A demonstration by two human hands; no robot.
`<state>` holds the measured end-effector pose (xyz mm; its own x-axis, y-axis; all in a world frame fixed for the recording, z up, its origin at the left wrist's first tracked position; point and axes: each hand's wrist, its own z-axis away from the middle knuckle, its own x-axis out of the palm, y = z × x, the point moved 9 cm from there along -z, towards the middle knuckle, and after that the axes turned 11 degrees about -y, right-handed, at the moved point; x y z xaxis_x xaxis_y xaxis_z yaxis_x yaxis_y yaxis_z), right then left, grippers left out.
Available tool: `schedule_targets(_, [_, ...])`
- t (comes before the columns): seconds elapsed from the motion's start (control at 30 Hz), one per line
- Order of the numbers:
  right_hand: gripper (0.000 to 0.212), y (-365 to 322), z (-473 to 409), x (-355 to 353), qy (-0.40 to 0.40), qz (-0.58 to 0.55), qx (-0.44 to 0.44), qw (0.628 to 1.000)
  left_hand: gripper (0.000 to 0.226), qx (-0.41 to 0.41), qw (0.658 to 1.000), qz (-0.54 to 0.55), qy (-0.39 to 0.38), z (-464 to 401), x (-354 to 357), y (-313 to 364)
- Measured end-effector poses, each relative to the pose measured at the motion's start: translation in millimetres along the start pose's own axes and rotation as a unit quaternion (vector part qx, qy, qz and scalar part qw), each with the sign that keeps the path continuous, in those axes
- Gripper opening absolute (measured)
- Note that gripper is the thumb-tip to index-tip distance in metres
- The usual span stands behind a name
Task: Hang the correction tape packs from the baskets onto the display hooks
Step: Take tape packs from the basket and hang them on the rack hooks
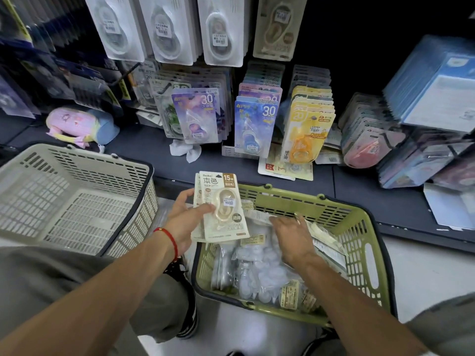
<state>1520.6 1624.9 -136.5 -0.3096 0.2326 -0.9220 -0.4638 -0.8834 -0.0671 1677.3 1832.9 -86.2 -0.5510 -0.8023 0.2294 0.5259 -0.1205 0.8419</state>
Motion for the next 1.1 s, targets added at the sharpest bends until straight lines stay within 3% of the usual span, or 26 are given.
schedule_targets(0.07, [0.056,7,7,-22,0.059,-0.009,0.011,0.998,0.042,0.008,1.000,0.003,0.028,2,-6,7])
schedule_targets(0.17, [0.014,36,23,-64,0.162,-0.127,0.072,0.976,0.031,0.012,0.999,0.011,0.037,2,-8,14])
schedule_targets(0.27, [0.022,76,43,-86,0.218,-0.306,0.139,0.916,0.031,0.012,1.000,0.013,0.016,3,9,9])
schedule_targets(0.4, [0.031,82,57,-69,0.144,-0.547,0.130,0.814,0.032,-0.015,0.999,0.020,-0.043,5,52,-19])
schedule_targets(0.43, [0.032,72,60,-62,0.114,-0.555,0.115,0.816,0.033,-0.021,0.998,0.021,-0.060,7,63,-25])
schedule_targets(0.5, [0.030,53,65,-49,0.074,-0.503,0.095,0.856,0.034,-0.033,0.994,0.044,-0.092,8,81,-35])
schedule_targets(0.57, [0.029,39,71,-42,0.081,-0.437,0.093,0.891,0.033,-0.043,0.988,0.065,-0.132,10,96,-41])
schedule_targets(0.67, [0.027,24,73,-33,0.081,-0.431,0.074,0.896,0.049,-0.028,0.981,0.024,-0.192,14,109,-43])
schedule_targets(0.8, [0.027,52,77,-28,0.087,-0.428,0.096,0.894,0.059,-0.025,0.989,-0.002,-0.149,10,96,-45])
schedule_targets(0.87, [0.024,81,80,-16,0.037,-0.277,0.143,0.949,0.058,-0.031,0.989,0.027,-0.144,9,89,-43])
schedule_targets(0.93, [0.035,93,83,14,-0.073,-0.130,0.160,0.976,0.062,-0.032,0.988,0.062,-0.141,10,83,-39])
schedule_targets(1.0, [0.047,92,87,40,-0.138,-0.115,0.150,0.972,0.067,-0.035,0.986,0.083,-0.138,12,78,-36])
schedule_targets(1.1, [0.042,95,88,42,-0.112,-0.143,0.162,0.970,0.062,-0.037,0.985,0.105,-0.130,12,74,-31])
